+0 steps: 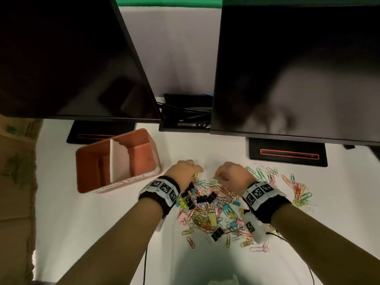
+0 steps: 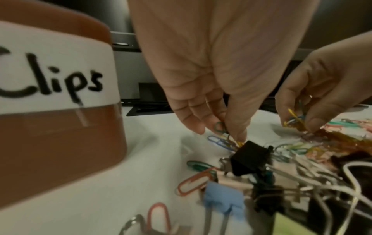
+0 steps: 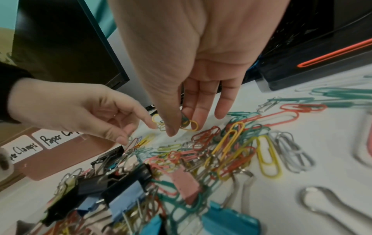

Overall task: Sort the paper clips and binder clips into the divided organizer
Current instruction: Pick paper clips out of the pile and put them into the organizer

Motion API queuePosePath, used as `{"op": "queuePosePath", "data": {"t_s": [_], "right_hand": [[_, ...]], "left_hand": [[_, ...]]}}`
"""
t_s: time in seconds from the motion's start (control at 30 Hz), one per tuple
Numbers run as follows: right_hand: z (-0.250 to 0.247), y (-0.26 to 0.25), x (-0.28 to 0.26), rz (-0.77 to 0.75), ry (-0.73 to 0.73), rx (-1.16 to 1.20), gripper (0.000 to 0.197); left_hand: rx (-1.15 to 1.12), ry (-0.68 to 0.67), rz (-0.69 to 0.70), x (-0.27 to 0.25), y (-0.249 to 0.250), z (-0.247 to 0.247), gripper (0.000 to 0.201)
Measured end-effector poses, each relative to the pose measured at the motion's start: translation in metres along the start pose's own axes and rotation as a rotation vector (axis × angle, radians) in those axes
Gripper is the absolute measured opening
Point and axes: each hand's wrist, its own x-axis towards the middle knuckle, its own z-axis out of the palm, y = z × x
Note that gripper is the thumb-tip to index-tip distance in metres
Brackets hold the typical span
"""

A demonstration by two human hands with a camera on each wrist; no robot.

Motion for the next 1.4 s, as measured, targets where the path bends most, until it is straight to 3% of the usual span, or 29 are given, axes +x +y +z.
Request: {"op": "queuePosePath", "data": {"t_s": [0.1,0.27,0.47,0.6,0.7,0.83,0.9,1.03,1.2,1.3,1.4], "right_hand": [[0.001,-0.003,0.002,-0.002,-0.024,0.005,0.031],[0.009,-0.015,0.007,-0.045,-0.096,-0.091,0.037],[0.011,-0.017,0.009,-0.020,-0.066,-0.140,0.026],[0.009,-0.013,0.006,-0.069,-0.070,-0.197,0.026],[0.003,-0.013,0.000,-0.088,-0.030,-0.160,0.024],[-0.019,-0.037,-0.008,-0.150,0.027,-0.086,0.021],[-0.034,-0.060,-0.008,-0.214,0.051,-0.061,0.021],[-0.050,-0.124,0.011,-0.352,0.141,0.030,0.016],[-0.042,-0.188,0.051,-0.374,0.133,0.088,0.035],[-0.038,-0.184,0.053,-0.339,0.135,0.178,0.044],[-0.034,-0.146,0.046,-0.303,0.184,0.190,0.035]], "left_hand": [[0.004,-0.019,-0.007,0.004,-0.006,0.003,0.039],[-0.085,0.070,-0.074,0.003,-0.015,0.008,0.014],[0.078,0.087,-0.076,0.000,-0.015,0.008,0.018],[0.034,0.082,-0.105,-0.005,-0.012,0.009,0.020],[-0.103,0.179,-0.110,-0.020,-0.004,0.006,0.018],[-0.270,0.437,-0.056,-0.063,0.001,-0.012,0.009],[-0.314,0.560,-0.109,-0.087,-0.006,-0.029,0.006],[-0.383,0.774,-0.348,-0.121,-0.041,-0.058,0.010],[-0.442,0.747,-0.541,-0.131,-0.071,-0.065,0.023],[-0.411,0.794,-0.462,-0.138,-0.064,-0.057,0.025],[-0.470,0.823,-0.265,-0.142,-0.049,-0.034,0.020]]}}
